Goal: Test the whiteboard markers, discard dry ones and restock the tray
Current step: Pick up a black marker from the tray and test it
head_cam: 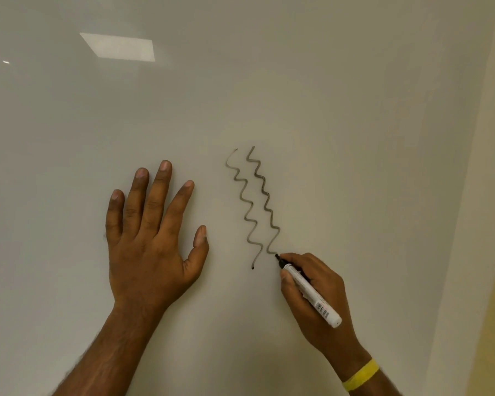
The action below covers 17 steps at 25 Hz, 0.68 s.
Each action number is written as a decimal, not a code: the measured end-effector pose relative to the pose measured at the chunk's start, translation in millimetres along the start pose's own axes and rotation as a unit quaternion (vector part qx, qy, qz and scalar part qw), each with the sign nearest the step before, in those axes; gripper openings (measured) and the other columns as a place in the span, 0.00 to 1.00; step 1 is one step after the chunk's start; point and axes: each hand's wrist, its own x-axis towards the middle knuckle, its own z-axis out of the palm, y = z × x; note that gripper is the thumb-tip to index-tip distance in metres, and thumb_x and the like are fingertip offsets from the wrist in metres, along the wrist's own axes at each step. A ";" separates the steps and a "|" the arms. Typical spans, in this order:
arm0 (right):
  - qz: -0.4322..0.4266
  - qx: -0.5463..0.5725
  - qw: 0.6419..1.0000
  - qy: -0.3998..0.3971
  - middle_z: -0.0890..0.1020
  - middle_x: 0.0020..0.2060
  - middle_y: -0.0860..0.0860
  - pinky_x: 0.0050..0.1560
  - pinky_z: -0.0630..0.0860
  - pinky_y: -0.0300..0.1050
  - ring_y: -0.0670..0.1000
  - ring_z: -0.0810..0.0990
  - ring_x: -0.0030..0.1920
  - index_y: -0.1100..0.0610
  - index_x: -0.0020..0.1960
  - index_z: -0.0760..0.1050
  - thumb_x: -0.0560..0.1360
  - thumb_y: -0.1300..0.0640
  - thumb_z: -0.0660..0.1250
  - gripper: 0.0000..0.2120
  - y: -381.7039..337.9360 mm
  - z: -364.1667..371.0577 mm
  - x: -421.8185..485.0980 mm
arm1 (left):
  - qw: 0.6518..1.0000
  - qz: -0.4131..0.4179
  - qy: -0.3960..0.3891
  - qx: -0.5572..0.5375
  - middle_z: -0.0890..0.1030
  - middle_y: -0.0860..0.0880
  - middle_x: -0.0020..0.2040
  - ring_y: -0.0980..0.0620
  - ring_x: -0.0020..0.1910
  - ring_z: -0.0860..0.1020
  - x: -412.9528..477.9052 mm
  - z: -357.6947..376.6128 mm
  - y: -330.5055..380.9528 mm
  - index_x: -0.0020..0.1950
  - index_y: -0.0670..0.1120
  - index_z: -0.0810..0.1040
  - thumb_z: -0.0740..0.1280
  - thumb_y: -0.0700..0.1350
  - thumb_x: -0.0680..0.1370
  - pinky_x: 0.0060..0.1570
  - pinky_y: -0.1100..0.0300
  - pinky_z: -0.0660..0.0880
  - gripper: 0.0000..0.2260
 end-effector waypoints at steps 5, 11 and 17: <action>0.024 0.041 0.999 0.003 0.81 0.47 0.38 0.48 0.77 0.32 0.40 0.82 0.48 0.41 0.58 0.77 0.78 0.46 0.65 0.10 -3.4 7.5 -33.0 | 1.000 -0.012 -0.011 -0.008 0.59 0.44 0.79 0.42 0.79 0.55 -14.8 0.2 5.7 0.75 0.47 0.67 0.61 0.56 0.77 0.76 0.41 0.51 0.28; 0.122 0.139 0.982 0.039 0.84 0.47 0.42 0.47 0.79 0.37 0.47 0.84 0.47 0.48 0.53 0.82 0.74 0.59 0.69 0.11 2.0 8.1 -50.2 | 0.999 -0.010 -0.046 -0.012 0.59 0.43 0.79 0.41 0.79 0.54 -51.1 2.0 11.4 0.76 0.47 0.66 0.63 0.56 0.75 0.76 0.40 0.50 0.30; 0.237 0.253 0.937 0.045 0.85 0.41 0.54 0.32 0.75 0.39 0.47 0.78 0.32 0.45 0.49 0.84 0.71 0.58 0.69 0.11 -0.4 12.4 -84.6 | 0.993 -0.015 -0.095 -0.062 0.58 0.41 0.79 0.40 0.79 0.53 -112.6 2.8 33.6 0.75 0.46 0.67 0.61 0.55 0.75 0.76 0.40 0.48 0.29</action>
